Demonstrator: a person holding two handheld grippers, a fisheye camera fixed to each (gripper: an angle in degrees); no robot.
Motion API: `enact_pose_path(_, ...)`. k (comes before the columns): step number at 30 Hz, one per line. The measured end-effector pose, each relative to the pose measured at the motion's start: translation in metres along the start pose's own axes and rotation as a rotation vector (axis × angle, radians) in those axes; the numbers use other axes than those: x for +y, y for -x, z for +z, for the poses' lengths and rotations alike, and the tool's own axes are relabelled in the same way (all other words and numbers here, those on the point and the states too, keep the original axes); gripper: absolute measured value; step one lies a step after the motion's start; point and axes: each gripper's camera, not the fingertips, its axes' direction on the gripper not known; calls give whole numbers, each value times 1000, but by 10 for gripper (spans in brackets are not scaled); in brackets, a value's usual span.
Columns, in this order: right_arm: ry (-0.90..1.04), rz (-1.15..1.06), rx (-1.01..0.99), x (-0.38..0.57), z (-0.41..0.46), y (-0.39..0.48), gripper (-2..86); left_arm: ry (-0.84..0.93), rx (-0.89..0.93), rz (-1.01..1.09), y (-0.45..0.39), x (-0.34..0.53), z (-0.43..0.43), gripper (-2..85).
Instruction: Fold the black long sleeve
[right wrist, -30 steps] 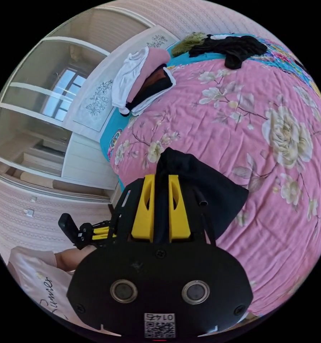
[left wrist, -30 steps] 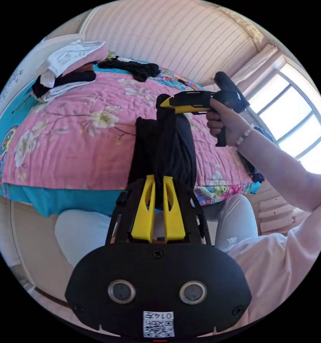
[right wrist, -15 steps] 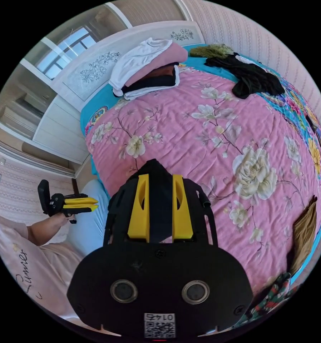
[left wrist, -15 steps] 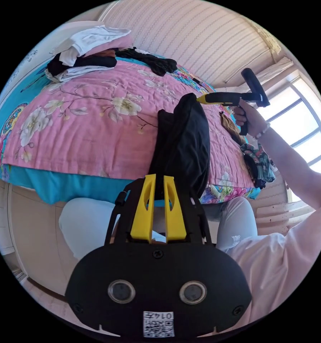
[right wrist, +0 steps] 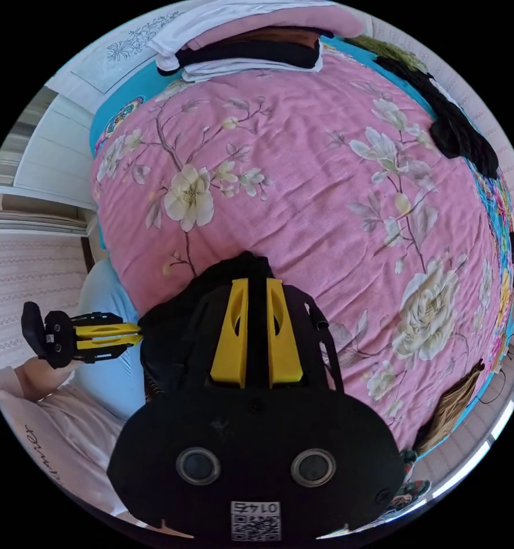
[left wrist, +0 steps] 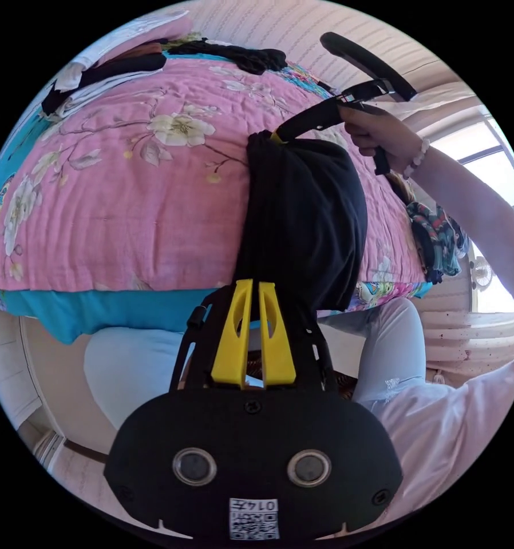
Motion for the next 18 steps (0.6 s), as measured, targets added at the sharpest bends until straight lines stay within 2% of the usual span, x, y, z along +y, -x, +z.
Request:
enact_pose_path(2, -160, -45, -69, 12, -31, 2, 54, -52, 19, 13, -3, 4, -16, 25)
enact_pose_path(4, -209, -76, -138, 19, -47, -1, 64, -72, 28, 33, -4, 7, -21, 51)
enact_pose_path(8, -72, -108, -95, 22, -42, -2, 159, -61, 70, 2, -5, 2, -18, 110)
enact_pose_path(11, 48, -111, -139, 19, -21, 4, 194, -27, 78, 26, -16, -8, -9, 111)
enact_pose_path(13, 98, -101, -189, 19, -10, 10, 193, 14, 72, 36, -24, -12, -1, 106)
enact_pose_path(18, 62, -138, -129, 36, -21, 32, 148, 12, 59, 56, -40, -15, -4, 54)
